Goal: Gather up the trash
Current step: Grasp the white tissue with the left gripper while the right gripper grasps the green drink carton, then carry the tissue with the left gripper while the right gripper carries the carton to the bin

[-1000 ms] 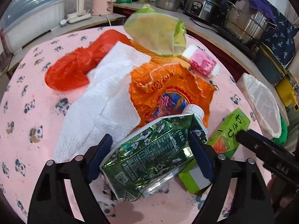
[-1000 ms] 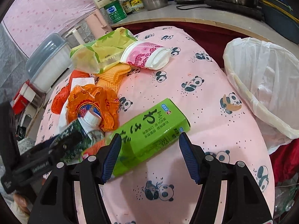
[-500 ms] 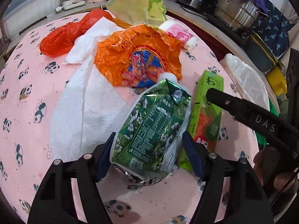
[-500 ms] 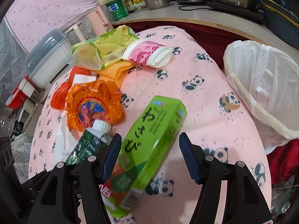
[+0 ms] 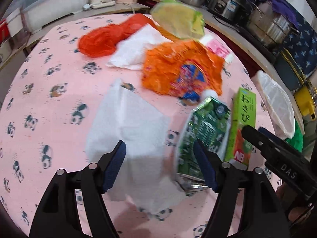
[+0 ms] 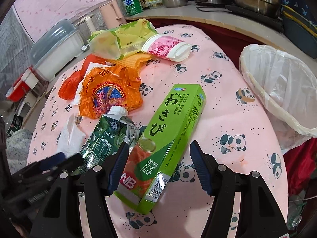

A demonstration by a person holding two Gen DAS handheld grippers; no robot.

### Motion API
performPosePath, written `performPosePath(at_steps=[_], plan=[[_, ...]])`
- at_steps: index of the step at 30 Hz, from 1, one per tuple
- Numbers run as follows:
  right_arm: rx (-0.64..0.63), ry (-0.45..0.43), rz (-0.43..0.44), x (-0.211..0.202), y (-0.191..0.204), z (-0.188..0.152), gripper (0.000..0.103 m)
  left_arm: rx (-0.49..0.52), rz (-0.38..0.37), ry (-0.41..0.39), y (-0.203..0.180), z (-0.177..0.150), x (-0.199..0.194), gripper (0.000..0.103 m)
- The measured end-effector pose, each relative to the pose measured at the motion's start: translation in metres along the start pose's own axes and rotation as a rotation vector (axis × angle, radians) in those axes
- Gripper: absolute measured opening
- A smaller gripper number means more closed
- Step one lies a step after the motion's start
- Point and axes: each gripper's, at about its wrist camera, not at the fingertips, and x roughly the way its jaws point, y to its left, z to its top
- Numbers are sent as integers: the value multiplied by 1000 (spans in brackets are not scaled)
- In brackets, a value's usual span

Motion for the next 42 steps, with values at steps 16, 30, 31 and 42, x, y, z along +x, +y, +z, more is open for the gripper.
performPosePath(at_steps=[16, 30, 31, 42], plan=[[-123, -43, 54, -2, 44, 12, 62, -75, 60, 15, 40, 15, 16, 74], [-100, 52, 152, 50, 48, 31, 61, -33, -7, 36, 27, 24, 26, 12], [-105, 53, 153, 51, 50, 30, 61, -33, -9, 36, 26, 25, 26, 11], [-77, 56, 207, 43, 41, 29, 35, -27, -2, 25, 19, 27, 23, 8]])
